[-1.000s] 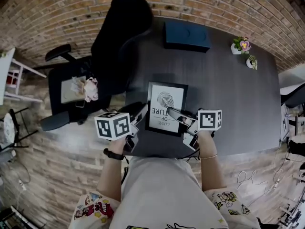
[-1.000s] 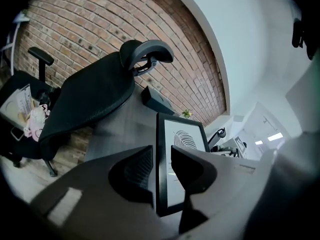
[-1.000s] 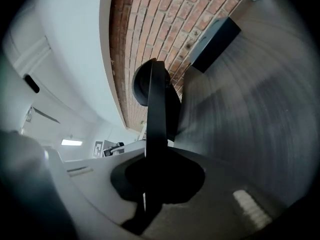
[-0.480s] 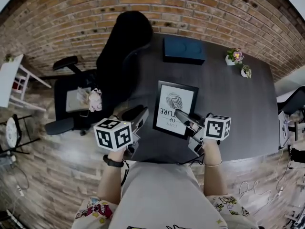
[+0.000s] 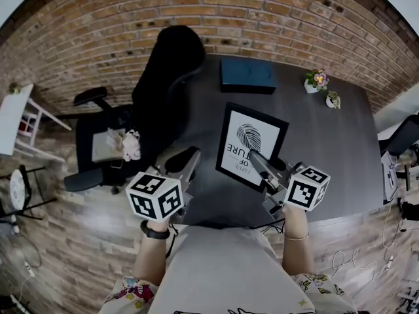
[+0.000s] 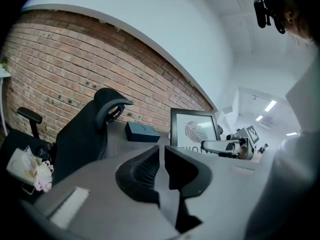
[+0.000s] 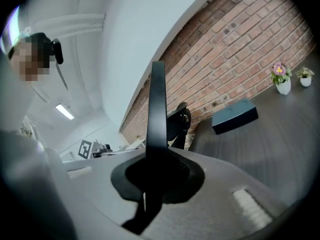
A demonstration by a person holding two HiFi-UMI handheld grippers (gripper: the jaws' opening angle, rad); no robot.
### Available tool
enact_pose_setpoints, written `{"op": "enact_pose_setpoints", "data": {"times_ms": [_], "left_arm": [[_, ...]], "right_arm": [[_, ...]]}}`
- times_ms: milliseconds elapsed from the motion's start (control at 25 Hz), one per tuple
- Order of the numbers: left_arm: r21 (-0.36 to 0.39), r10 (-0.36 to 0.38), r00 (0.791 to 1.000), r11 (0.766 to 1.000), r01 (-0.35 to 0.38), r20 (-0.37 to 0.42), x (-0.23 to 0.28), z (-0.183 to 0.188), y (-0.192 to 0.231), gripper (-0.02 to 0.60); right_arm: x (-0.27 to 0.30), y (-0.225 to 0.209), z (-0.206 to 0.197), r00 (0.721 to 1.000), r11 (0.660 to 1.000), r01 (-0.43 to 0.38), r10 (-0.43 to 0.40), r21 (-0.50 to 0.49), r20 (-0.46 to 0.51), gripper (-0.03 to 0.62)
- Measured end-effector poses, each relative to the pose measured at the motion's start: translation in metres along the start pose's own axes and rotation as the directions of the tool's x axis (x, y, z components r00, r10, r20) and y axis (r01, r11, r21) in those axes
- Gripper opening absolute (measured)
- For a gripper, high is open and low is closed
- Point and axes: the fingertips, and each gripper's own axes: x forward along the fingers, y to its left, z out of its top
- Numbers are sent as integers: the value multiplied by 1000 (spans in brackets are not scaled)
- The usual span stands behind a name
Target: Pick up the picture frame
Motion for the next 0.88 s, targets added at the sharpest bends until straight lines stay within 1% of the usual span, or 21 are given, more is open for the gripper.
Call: {"op": "enact_pose_setpoints", "data": {"times_ms": [120, 240, 360, 520, 720, 880], "left_arm": [[29, 8, 1000, 1000, -9, 27, -4, 6, -3, 35], [55, 27, 998, 998, -30, 55, -9, 11, -5, 19], [77, 47, 995, 996, -54, 93, -14, 16, -7, 14], [136, 76, 987, 986, -95, 139, -20, 24, -8, 14], [211, 111, 977, 966, -149, 183, -23, 31, -11, 14], [236, 114, 968, 957, -167, 222, -26, 36, -14, 14]], "right_arm": [[-7, 5, 8, 998, 995, 52, -48, -91, 37, 12], [-12, 9, 15, 993, 978, 110, -99, -178, 69, 12], [-17, 10, 23, 985, 958, 158, -135, -239, 112, 12], [-22, 10, 27, 970, 918, 231, -190, -322, 153, 12], [-27, 5, 31, 944, 855, 323, -259, -405, 205, 12], [-29, 2, 31, 928, 818, 368, -291, -442, 232, 12]]}}
